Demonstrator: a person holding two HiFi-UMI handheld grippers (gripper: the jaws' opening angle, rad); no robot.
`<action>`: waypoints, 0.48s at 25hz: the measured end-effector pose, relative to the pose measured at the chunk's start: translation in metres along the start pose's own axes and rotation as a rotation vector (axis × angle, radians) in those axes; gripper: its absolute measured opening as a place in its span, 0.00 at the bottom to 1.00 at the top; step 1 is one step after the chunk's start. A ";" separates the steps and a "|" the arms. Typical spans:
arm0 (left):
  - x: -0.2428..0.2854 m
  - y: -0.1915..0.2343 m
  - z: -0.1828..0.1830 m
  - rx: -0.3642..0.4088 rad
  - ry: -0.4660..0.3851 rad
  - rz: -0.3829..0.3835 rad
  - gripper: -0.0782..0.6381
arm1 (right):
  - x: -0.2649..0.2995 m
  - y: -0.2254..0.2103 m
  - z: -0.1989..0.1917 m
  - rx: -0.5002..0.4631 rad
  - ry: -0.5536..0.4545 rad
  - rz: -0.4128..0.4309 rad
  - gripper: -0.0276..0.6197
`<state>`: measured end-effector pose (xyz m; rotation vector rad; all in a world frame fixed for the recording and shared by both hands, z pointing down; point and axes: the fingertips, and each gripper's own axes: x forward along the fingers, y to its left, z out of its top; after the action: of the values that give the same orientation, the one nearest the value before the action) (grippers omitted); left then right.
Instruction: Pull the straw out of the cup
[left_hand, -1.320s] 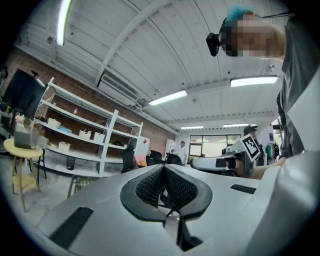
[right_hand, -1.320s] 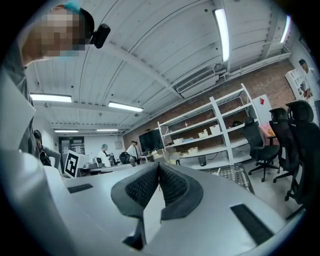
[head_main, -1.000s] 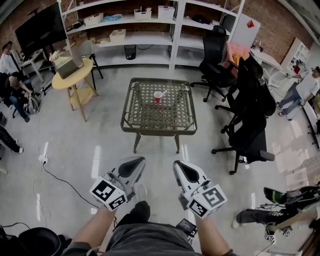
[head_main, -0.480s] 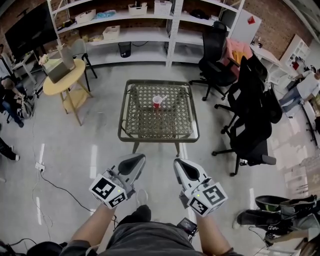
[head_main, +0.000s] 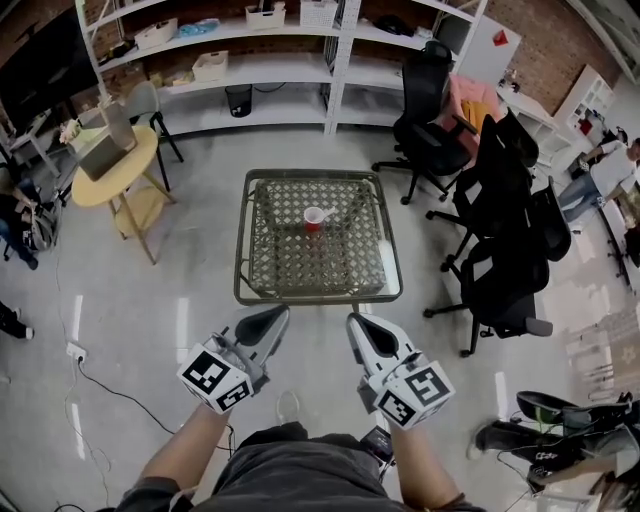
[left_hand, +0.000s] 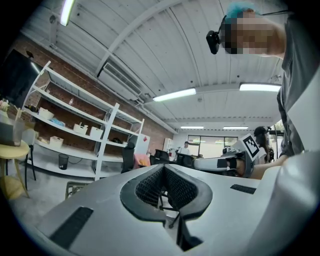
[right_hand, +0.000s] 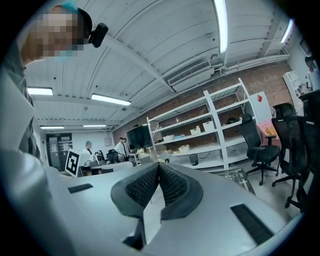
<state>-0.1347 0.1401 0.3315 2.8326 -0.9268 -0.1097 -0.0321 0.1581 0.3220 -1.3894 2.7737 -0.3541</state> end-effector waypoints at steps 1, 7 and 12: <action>0.003 0.006 0.000 -0.001 0.002 -0.003 0.12 | 0.005 -0.003 0.001 0.000 -0.001 -0.003 0.06; 0.024 0.033 -0.003 -0.002 0.014 -0.016 0.12 | 0.031 -0.023 0.001 0.007 -0.004 -0.020 0.06; 0.045 0.054 -0.006 -0.010 0.026 -0.018 0.12 | 0.051 -0.043 0.003 0.015 0.005 -0.023 0.06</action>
<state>-0.1292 0.0713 0.3461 2.8269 -0.8928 -0.0799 -0.0290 0.0922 0.3327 -1.4205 2.7546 -0.3788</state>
